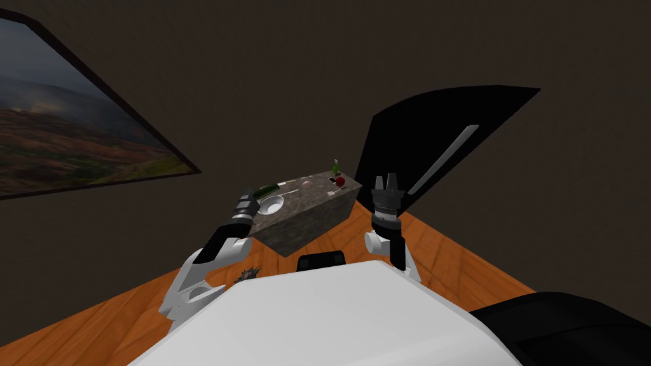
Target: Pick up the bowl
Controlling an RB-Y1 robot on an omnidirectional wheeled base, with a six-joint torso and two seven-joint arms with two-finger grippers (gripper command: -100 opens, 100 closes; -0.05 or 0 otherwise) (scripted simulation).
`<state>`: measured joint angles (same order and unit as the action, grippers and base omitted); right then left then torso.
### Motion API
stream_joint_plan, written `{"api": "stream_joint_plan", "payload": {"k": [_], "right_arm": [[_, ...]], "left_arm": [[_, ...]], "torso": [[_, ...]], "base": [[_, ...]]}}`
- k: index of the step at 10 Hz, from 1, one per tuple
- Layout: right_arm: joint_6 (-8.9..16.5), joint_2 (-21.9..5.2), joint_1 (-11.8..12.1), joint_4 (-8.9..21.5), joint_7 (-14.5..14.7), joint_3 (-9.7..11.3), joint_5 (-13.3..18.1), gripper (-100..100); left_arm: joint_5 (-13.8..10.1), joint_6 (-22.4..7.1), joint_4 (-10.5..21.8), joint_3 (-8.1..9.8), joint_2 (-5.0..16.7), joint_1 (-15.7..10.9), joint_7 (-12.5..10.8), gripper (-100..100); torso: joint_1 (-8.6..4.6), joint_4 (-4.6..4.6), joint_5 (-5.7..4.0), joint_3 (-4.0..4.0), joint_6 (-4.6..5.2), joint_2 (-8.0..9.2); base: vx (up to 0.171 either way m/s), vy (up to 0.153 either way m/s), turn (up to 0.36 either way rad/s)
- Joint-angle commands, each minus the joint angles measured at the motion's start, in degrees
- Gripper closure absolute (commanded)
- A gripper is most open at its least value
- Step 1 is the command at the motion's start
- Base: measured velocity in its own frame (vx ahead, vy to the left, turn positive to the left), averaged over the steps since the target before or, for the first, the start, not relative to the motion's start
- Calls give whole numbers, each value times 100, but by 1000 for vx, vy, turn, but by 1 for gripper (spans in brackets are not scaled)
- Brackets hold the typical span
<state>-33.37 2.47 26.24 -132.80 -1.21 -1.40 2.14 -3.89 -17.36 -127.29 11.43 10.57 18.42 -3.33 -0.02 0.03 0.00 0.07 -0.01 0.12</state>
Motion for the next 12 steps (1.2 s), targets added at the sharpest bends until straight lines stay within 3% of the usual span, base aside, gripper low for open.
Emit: {"api": "stream_joint_plan", "payload": {"k": [1, 12], "right_arm": [[0, 0, 0, 0, 0, 0, 0, 0], [0, 0, 0, 0, 0, 0, 0, 0]], "left_arm": [[-105, -286, 35, 86, 37, -104, -33, -100], [-608, -1980, 85, 265, 203, -387, -155, -100]], "torso": [[0, 0, 0, 0, 0, 0], [12, -2, 3, -5, 1, -8]], "base": [[-32, -2, -32], [-19, 11, -32]]}}
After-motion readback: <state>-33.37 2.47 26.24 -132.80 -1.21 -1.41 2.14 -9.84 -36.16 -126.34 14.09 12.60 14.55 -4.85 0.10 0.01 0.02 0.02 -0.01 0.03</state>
